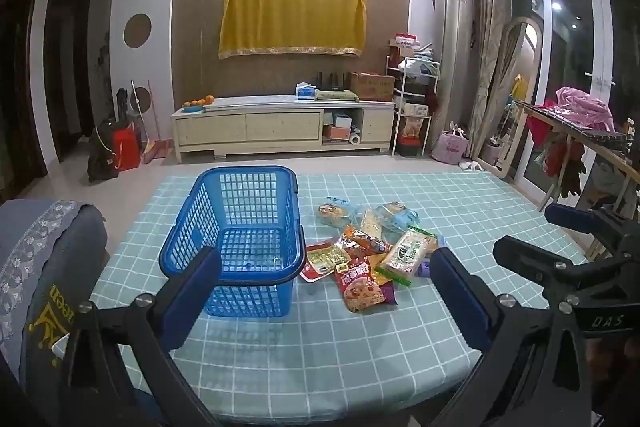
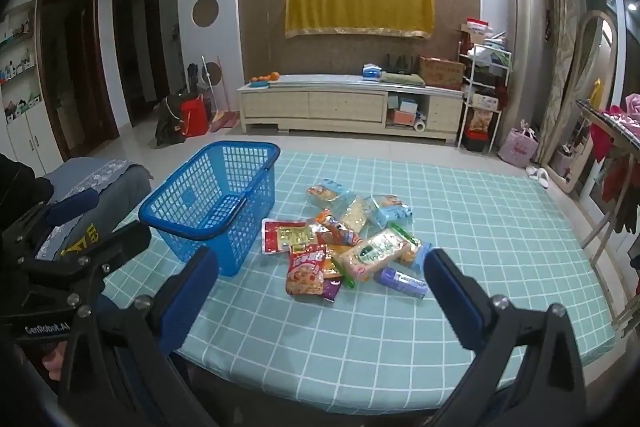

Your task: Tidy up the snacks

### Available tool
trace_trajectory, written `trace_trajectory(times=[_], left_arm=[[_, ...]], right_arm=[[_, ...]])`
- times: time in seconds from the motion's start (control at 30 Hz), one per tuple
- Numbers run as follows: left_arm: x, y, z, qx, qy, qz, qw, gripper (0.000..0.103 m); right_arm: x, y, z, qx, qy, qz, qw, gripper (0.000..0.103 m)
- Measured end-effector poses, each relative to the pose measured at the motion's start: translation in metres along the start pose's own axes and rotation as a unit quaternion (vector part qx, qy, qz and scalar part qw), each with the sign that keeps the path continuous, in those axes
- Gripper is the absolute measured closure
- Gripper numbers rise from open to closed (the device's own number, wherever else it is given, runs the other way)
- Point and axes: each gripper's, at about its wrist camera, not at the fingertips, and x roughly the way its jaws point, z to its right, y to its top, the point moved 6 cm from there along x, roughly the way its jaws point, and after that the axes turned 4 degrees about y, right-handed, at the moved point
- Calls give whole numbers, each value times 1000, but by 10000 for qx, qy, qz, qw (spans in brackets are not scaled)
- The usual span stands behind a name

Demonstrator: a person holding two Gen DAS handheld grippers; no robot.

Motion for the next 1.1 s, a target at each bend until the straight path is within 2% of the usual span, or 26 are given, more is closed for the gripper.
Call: trace_trajectory(times=[1.1], left_arm=[[-1,0,1,-60,-88,-81,9999,0]], right_arm=[[4,-3,0,-21,24,-116,9999,0]])
